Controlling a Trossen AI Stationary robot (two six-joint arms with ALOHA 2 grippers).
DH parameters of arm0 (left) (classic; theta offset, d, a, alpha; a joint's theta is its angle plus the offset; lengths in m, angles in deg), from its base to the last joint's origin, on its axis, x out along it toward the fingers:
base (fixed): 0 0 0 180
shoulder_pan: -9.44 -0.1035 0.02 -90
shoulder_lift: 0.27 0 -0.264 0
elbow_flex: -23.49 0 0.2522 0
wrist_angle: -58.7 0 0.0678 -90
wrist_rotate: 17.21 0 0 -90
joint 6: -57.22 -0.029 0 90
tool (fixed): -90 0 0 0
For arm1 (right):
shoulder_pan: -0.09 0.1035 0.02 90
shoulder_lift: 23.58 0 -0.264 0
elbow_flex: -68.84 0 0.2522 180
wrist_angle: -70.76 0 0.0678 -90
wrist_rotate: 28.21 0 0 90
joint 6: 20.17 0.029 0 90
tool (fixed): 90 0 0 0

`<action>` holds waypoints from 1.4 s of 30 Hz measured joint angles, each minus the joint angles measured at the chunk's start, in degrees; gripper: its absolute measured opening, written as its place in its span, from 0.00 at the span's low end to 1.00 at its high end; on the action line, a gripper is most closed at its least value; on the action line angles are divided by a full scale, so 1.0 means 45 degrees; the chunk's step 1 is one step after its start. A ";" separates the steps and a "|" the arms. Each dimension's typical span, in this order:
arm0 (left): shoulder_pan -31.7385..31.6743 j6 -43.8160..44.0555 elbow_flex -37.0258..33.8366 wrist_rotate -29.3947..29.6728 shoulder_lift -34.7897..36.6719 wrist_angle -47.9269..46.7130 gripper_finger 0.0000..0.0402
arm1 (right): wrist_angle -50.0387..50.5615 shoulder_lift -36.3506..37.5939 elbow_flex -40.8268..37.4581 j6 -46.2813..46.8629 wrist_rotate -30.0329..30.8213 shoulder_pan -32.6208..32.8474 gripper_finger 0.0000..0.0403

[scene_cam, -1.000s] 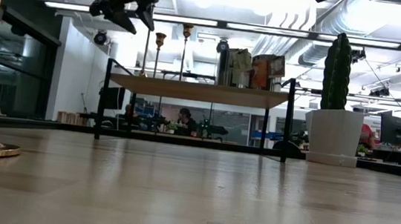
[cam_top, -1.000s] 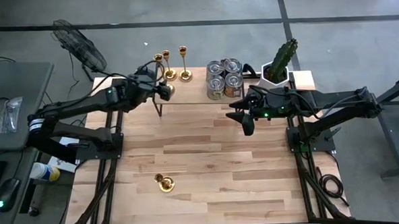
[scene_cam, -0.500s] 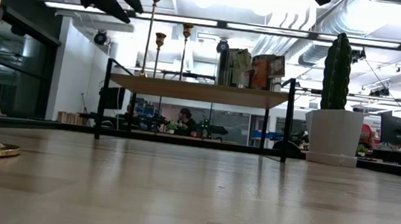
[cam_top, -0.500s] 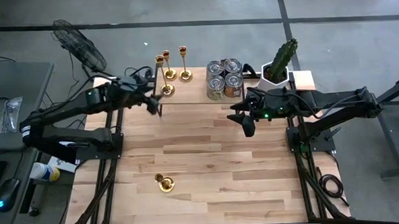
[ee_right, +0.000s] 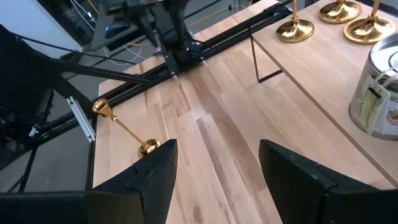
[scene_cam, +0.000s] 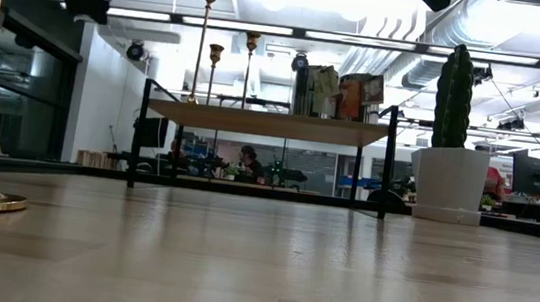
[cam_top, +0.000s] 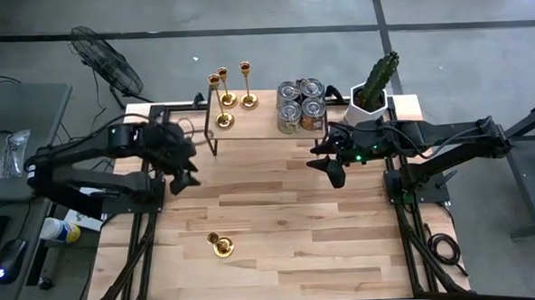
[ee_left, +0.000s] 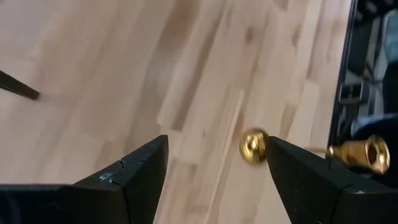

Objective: Pick & Place candle stick holders
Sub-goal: Put the gold candle holder on the shelf

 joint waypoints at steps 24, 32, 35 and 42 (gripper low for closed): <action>0.9257 0.5191 -0.3493 0.3214 -0.0005 0.2199 0.66 | 0.0762 0.0000 0.0000 0.0366 -0.0336 0.0181 0.54; 1.0766 0.3952 -0.3949 0.3496 -0.0497 0.4473 0.66 | 0.0763 0.0000 0.0000 -0.0367 -0.0541 0.0277 0.54; 1.0955 0.3692 -0.3949 0.3659 -0.1024 0.4795 0.66 | 0.0764 0.0000 0.0000 -0.0466 -0.0665 0.0282 0.54; 1.0921 0.2416 -0.3949 0.4723 -0.3000 0.6591 0.66 | 0.0763 0.0000 0.0000 -0.0683 -0.0824 0.0282 0.54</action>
